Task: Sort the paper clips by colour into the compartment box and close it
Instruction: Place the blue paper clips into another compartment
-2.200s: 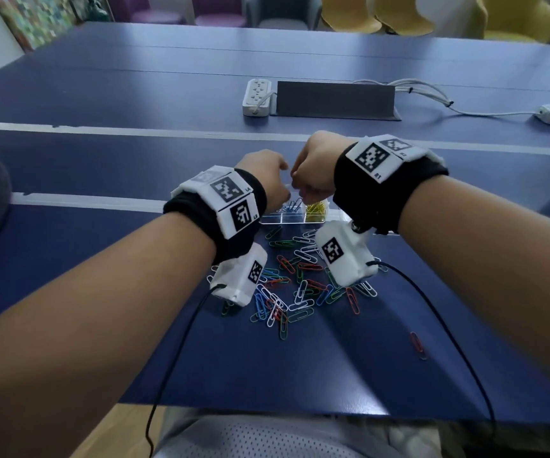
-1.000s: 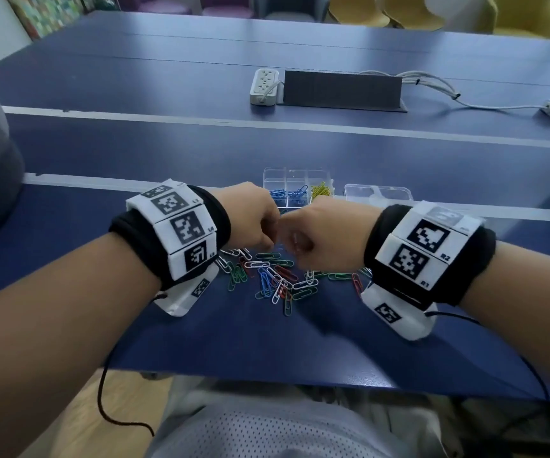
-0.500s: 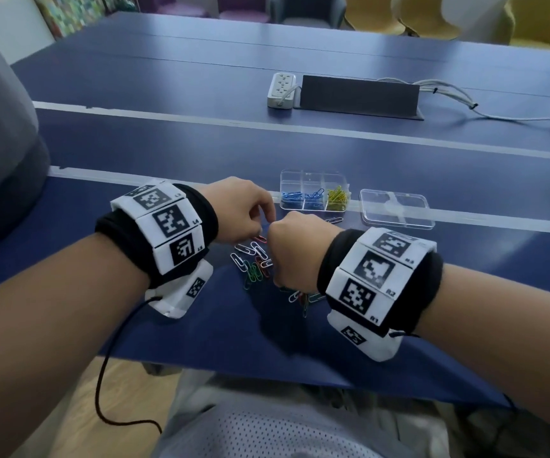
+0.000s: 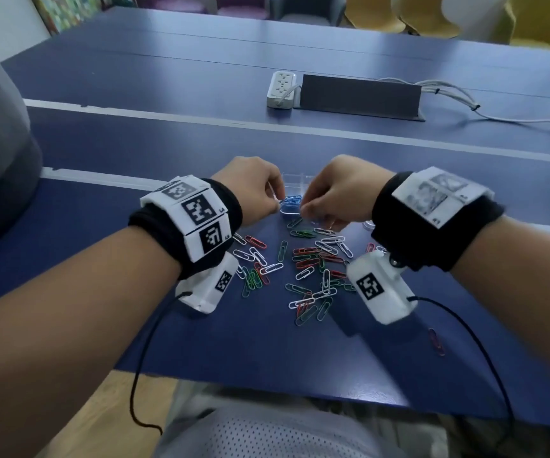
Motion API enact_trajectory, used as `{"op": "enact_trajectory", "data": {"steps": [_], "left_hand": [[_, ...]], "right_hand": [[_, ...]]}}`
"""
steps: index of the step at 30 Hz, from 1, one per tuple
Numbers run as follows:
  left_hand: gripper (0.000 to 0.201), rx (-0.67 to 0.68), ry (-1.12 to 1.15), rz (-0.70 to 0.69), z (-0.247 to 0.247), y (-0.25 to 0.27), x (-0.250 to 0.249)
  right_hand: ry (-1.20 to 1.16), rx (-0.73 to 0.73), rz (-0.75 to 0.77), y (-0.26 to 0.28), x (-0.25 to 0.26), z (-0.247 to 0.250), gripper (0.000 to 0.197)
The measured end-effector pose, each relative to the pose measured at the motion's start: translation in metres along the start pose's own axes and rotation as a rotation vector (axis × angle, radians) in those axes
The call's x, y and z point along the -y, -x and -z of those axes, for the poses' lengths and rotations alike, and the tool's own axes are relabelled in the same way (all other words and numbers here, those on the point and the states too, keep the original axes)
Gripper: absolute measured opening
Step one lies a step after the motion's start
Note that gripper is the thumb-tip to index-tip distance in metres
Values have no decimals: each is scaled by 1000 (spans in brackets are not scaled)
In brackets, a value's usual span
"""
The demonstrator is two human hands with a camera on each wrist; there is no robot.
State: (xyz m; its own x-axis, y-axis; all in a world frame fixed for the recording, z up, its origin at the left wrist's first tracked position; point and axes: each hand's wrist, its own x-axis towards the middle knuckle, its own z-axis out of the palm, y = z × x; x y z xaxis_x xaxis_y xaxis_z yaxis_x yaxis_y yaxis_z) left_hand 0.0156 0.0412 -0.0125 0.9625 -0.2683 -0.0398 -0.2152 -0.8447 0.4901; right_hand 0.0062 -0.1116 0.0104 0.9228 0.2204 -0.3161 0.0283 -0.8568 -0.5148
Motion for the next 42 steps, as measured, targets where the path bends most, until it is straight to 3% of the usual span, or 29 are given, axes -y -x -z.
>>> {"op": "enact_trajectory", "data": {"steps": [4, 7, 16, 26, 31, 35, 39, 42], "left_hand": [[15, -27, 51, 47, 1, -14, -10], [14, -21, 74, 76, 1, -24, -20], [12, -17, 103, 141, -7, -36, -33], [26, 49, 128, 78, -5, -28, -31], [33, 30, -53, -8, -6, -18, -28], [45, 147, -261, -70, -12, -14, -29], [48, 201, -384, -84, -16, -13, -32], [46, 186, -355, -84, -17, -11, -30]], "right_hand": [[-160, -30, -78, -15, -12, 15, 13], [-217, -69, -123, -24, -16, 20, 6], [-173, -162, -147, -36, -16, 21, 12], [-186, -139, -105, -29, -11, 23, 25], [-3, -147, -66, -19, -17, 22, 29], [245, -157, -29, -10, -18, 14, 33], [324, -104, -9, -7, -20, 4, 39], [322, -104, 6, -7, -22, 3, 39]]}}
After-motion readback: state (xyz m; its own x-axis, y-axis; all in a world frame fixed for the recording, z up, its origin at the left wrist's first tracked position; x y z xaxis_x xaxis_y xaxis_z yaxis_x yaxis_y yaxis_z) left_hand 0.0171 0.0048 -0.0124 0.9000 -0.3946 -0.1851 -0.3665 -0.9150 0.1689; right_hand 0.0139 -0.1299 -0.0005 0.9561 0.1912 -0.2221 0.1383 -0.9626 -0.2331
